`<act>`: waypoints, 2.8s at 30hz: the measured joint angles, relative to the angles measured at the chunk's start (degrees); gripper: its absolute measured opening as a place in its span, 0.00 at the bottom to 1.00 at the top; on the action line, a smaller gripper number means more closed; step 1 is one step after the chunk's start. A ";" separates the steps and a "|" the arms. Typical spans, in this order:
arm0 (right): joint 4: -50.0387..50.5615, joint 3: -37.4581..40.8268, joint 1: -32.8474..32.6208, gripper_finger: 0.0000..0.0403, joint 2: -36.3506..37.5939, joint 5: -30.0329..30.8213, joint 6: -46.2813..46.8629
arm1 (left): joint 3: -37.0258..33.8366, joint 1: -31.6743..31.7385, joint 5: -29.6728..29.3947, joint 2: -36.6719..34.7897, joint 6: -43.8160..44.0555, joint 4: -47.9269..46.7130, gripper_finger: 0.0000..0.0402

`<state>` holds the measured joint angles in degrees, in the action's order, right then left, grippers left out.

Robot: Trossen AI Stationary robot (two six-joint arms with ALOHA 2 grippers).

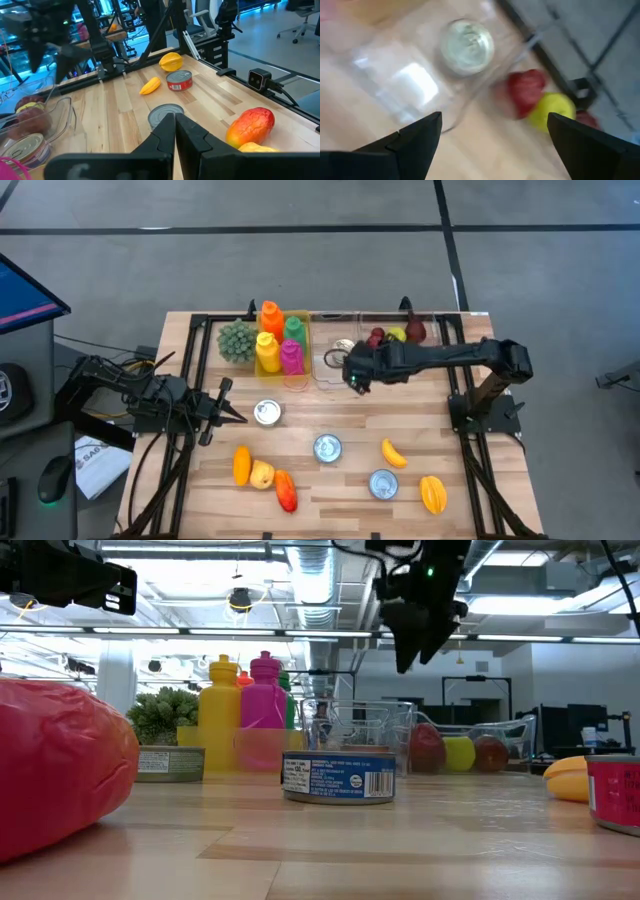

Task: Pick & Place Food Item
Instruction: Put the yellow banana into the right transparent bin

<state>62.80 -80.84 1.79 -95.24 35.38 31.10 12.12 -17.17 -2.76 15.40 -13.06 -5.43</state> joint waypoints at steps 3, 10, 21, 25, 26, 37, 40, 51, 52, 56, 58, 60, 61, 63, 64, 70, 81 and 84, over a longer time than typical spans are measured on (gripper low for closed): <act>-0.22 -0.83 -3.46 0.89 0.07 -3.89 4.78 | 0.00 -0.02 0.02 0.00 0.00 0.00 0.01; 0.11 -1.18 -9.85 0.89 0.07 -10.58 15.77 | 0.00 -0.01 0.02 -0.01 0.01 -0.02 0.01; 0.11 -1.18 -15.02 0.88 0.04 -11.59 30.14 | 0.00 -0.01 0.02 0.00 0.01 -0.02 0.01; -0.03 -1.18 -16.10 0.88 0.04 -11.59 35.65 | 0.00 0.00 0.00 -0.02 0.00 -0.02 0.01; -0.06 -1.18 -16.44 0.88 0.04 -11.62 35.84 | 0.00 -0.01 0.00 0.00 0.01 -0.02 0.01; -0.57 -1.18 -17.45 0.88 0.04 -14.56 35.86 | 0.02 0.00 0.00 -0.02 0.00 3.05 0.01; -0.83 -1.18 -16.98 0.88 0.04 -14.56 33.97 | 0.03 -0.01 -0.01 -0.01 -0.11 4.48 0.01; -6.18 -1.18 -14.31 0.88 0.04 -14.37 28.35 | 0.04 0.00 0.00 2.02 2.80 3.89 0.01; -6.49 -1.18 -13.81 0.88 0.04 -14.34 28.27 | 0.04 -0.01 0.00 2.52 2.77 3.95 0.01; -6.70 -1.18 -12.10 0.88 0.04 -14.37 28.27 | 0.04 0.00 0.00 3.99 2.82 3.95 0.01; -6.38 -1.18 -11.54 0.88 0.04 -14.41 28.27 | 0.04 -0.01 0.00 4.49 2.83 3.97 0.01; -5.74 -1.18 -11.31 0.88 0.02 -14.65 27.61 | 0.04 0.00 -0.02 4.63 2.82 3.96 0.01; -5.43 -1.18 -11.31 0.88 0.02 -14.81 26.62 | 0.04 -0.02 0.00 4.63 2.82 3.96 0.01; -4.51 -1.18 -11.57 0.88 0.02 -15.24 24.94 | 0.04 0.00 0.00 4.61 2.82 3.98 0.01; -4.10 -1.18 -11.82 0.88 0.02 -15.48 24.47 | 0.04 -0.01 0.00 4.59 2.84 4.08 0.01; -2.44 -1.18 -13.43 0.88 0.02 -15.64 24.37 | 0.04 -0.01 0.00 4.59 2.84 4.31 0.01; -1.96 -1.18 -14.15 0.88 0.02 -14.03 24.38 | 0.04 0.00 -2.23 4.48 2.86 5.69 0.01; -1.96 -1.18 -14.14 0.88 0.02 -13.91 24.38 | 0.04 0.00 -2.23 4.46 2.99 6.01 0.01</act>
<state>60.84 -82.02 -12.35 -95.22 21.47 55.48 12.16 -17.17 -5.00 19.86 -10.07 0.58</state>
